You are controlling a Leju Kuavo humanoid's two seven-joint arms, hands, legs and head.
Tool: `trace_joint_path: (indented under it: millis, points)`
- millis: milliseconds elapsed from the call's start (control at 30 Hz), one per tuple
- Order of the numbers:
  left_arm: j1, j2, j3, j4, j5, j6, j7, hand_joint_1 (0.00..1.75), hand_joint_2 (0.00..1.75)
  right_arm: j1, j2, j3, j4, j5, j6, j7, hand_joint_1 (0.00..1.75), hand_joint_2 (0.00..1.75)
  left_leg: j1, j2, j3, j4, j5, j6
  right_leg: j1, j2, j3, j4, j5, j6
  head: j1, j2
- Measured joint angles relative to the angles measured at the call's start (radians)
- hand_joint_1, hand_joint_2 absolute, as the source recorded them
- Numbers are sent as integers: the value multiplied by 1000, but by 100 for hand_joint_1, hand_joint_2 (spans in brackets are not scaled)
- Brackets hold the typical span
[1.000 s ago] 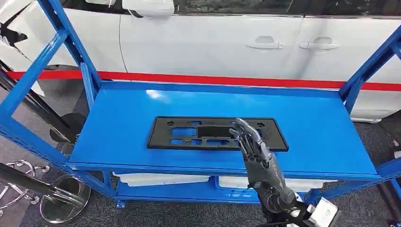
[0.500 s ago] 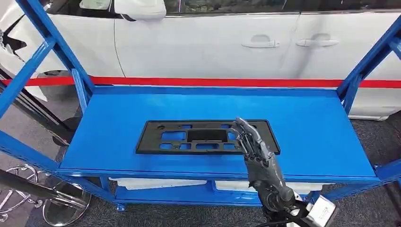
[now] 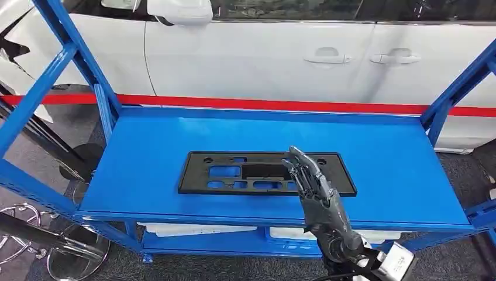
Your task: Take the parts from the cabinet and place them on the table.
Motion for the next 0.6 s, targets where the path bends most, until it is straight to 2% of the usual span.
trace_joint_path:
  millis: [33, 67, 100, 133, 167, 233, 267, 300, 333, 400, 433, 467, 500, 533, 567, 600]
  points:
    - [0, 0, 0, 0, 0, 0, 0, 0, 0, 0, 0, 0, 0, 0, 0, 0, 0, 0, 1, -1, 6, 1, -4, -2, -2, -1, 38, -82, 50, -1, 0, 0]
    - [0, 0, 0, 0, 0, 0, 0, 0, 0, -1, 0, 0, 0, 0, 0, 0, 0, 0, 1, -2, 13, 3, -10, -6, -4, -2, 86, -187, 103, -4, 0, 0]
    - [1, 0, 0, 0, 0, 0, 0, 0, 0, -1, 0, 0, 0, 0, 0, 0, 0, 0, -1, -3, 13, 4, -15, -13, -4, -4, 113, -242, 106, -8, 0, 0]
    - [-2, 0, 0, 0, 0, 0, 0, 0, 0, -1, 0, 0, 0, 0, 0, 0, 0, 0, -7, -3, 9, 13, -19, -20, 2, -3, 117, -259, 101, -10, 0, 0]
    - [-2, 0, 0, 0, 0, 0, 0, 0, 0, -2, 0, 1, 0, 0, 0, 1, 0, 0, -6, -3, 4, 13, -19, -22, 3, -2, 109, -253, 98, -14, -1, 0]
    - [-2, 0, 0, 0, 0, 0, 0, 0, 0, -1, 0, 1, 0, 0, 0, 1, 0, 0, -5, -1, 6, 11, -20, -34, 5, 1, 107, -252, 95, -23, 0, 0]
    - [-2, 0, 0, 0, 0, 0, 0, 0, 0, -2, 0, 1, 0, 0, 0, 1, 0, 0, -2, -2, 5, 16, -30, -41, -2, 0, 112, -261, 99, -33, 0, 0]
    - [-2, -1, 0, 0, -1, -1, 0, 0, 0, -2, 1, 1, 0, 0, 0, 1, 0, 0, 0, -1, -4, 43, -52, -46, -2, -2, 115, -263, 99, -38, 0, 0]
    - [-2, -2, 0, 0, 0, 0, 0, 0, 0, -3, 1, 1, 0, 0, 0, 1, 0, 0, 0, -1, -30, 104, -89, -48, -2, -3, 115, -262, 98, -43, -1, 0]
    - [-2, -1, 0, 0, 0, 0, 0, 0, 0, -2, 2, 1, 0, 0, 0, 1, 0, 0, 0, -1, -115, 278, -168, -55, 1, -5, 114, -261, 96, -46, 0, 0]
    - [-1, -1, 0, 0, 0, 0, 0, 0, 0, -2, 2, 2, 0, 0, 0, 1, 0, 0, 1, -1, -146, 342, -185, -56, 2, -5, 114, -260, 96, -47, 0, 0]
    - [1, -1, 0, 0, 0, 0, 0, 0, 0, -2, 2, 2, 1, 0, 0, 1, 0, 0, 1, -1, -156, 357, -174, -56, 3, -5, 115, -258, 95, -49, 0, 0]
    - [2, -1, 0, 0, 0, 0, 0, 0, 0, -2, 2, 2, 1, 0, 0, 1, 0, 0, 1, -1, -142, 319, -139, -54, 3, -4, 116, -257, 93, -48, 0, 0]
    - [2, -1, 0, 0, 0, 0, 0, 0, 0, -2, 2, 2, 1, 0, 0, 1, 0, 0, 1, -1, -109, 243, -92, -51, 3, -2, 118, -256, 91, -47, 0, 0]
    - [0, 0, 0, 0, 0, 0, 0, 0, 0, -2, 2, 2, 1, 0, 0, 1, 0, 0, 1, -1, -59, 135, -36, -46, 3, -1, 123, -254, 88, -45, 0, 0]
    - [1, 0, 0, 0, 0, 0, 0, 0, 0, -2, 2, 2, 1, 0, 0, 1, 0, 0, 0, -2, -25, 58, -6, -39, 3, 0, 125, -253, 85, -42, 0, 0]
